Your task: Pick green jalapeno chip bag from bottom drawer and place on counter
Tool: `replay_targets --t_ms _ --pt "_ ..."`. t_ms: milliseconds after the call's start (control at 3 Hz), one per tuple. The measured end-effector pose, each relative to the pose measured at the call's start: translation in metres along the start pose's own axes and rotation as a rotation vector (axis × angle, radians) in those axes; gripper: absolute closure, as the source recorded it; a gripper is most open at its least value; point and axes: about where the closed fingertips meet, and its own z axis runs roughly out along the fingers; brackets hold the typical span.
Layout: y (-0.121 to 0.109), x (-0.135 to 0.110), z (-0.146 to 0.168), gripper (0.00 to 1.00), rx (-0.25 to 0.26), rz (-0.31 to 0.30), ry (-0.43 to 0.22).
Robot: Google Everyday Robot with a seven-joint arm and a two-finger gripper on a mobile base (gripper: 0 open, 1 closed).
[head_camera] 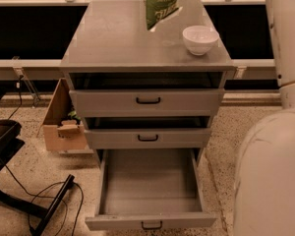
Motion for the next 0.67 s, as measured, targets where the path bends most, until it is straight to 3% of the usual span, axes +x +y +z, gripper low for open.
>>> replay_targets --t_ms 333,667 --pt "-0.034 -0.005 0.062 1.0 0.099 0.044 -0.072" --pt "-0.053 -0.017 0.129 1.0 0.16 0.069 -0.123"
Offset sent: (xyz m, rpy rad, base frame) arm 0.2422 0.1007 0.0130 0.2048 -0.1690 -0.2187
